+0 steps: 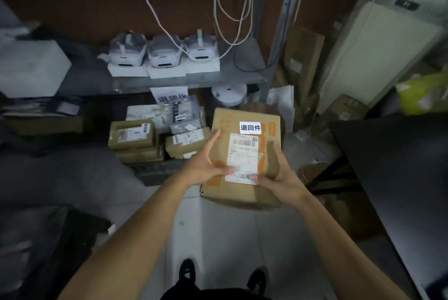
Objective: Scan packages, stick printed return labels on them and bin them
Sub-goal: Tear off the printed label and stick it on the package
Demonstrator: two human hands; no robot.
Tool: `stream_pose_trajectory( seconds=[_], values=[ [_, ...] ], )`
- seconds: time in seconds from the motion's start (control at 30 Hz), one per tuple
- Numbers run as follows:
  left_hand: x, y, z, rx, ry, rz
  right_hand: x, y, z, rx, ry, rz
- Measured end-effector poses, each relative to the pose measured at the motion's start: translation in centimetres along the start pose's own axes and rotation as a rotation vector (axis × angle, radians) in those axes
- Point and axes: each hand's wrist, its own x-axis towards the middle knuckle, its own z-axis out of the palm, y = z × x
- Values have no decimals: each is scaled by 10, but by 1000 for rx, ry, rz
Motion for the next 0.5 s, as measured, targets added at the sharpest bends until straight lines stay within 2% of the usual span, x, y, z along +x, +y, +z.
stream_pose_trajectory(
  seconds=[0.17, 0.27, 0.4, 0.5],
  values=[
    [-35, -39, -93, -94, 34, -2, 32, -47, 69, -116, -125, -25],
    [-43, -53, -146, -71, 135, 30, 49, -67, 101, -146, -187, -17],
    [-40, -73, -201, 37, 221, -73, 62, -87, 141, -165, -294, -7],
    [-35, -99, -235, -19, 232, -73, 74, -90, 158, -150, -338, 20]
  ],
)
